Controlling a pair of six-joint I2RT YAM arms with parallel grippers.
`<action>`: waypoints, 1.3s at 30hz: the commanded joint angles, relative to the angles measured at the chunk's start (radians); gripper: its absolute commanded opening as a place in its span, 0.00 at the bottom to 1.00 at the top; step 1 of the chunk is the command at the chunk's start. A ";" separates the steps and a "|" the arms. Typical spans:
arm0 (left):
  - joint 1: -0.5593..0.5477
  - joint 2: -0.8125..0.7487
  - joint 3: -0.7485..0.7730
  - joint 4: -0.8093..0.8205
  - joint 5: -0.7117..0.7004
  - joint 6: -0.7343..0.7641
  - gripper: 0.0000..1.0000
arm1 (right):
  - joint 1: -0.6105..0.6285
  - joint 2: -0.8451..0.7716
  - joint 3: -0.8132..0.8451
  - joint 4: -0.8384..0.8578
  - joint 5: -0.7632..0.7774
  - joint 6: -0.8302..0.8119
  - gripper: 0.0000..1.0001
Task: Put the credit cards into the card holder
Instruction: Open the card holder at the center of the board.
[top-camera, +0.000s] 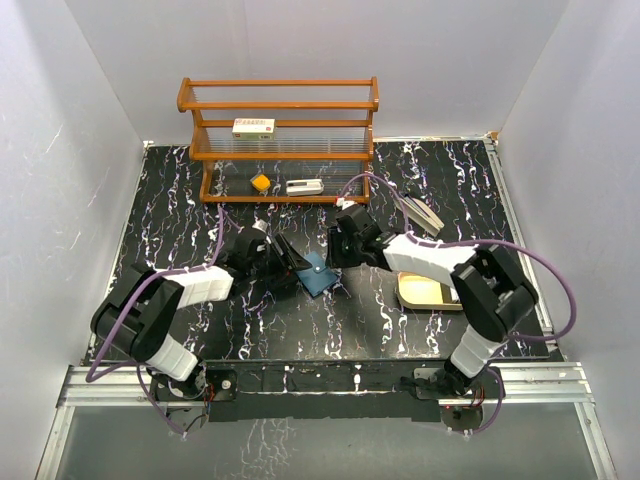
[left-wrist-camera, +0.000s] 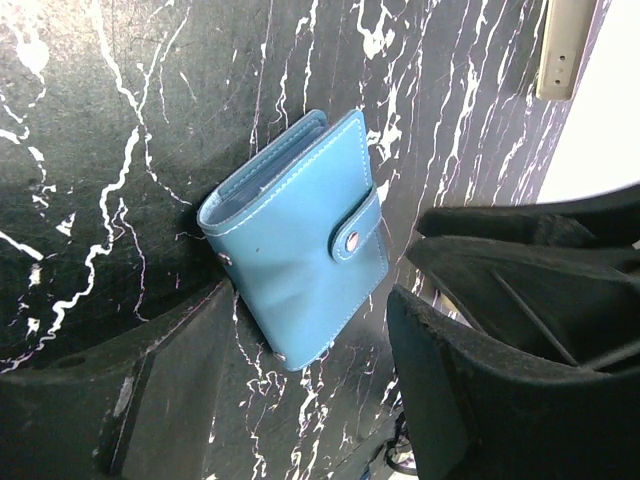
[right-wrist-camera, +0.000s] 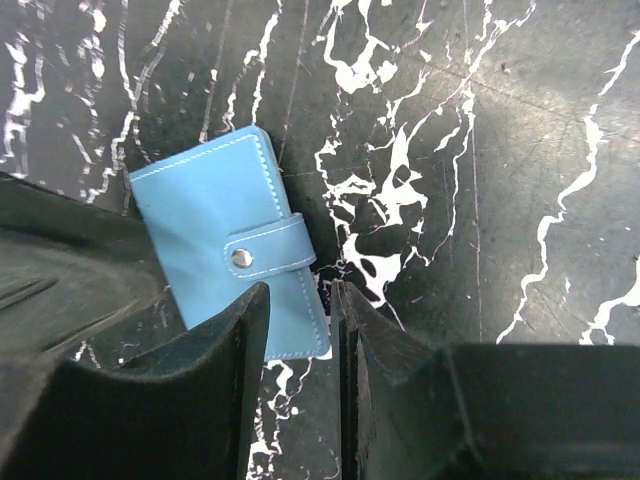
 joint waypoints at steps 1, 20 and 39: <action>0.009 -0.051 0.009 -0.052 -0.006 0.027 0.62 | -0.011 0.079 0.059 0.009 -0.057 -0.040 0.30; 0.018 -0.032 -0.017 0.024 -0.039 0.024 0.57 | -0.010 0.151 -0.165 0.205 -0.176 0.071 0.12; 0.017 -0.053 -0.084 0.240 0.151 -0.002 0.52 | -0.010 0.151 -0.261 0.266 -0.175 0.090 0.12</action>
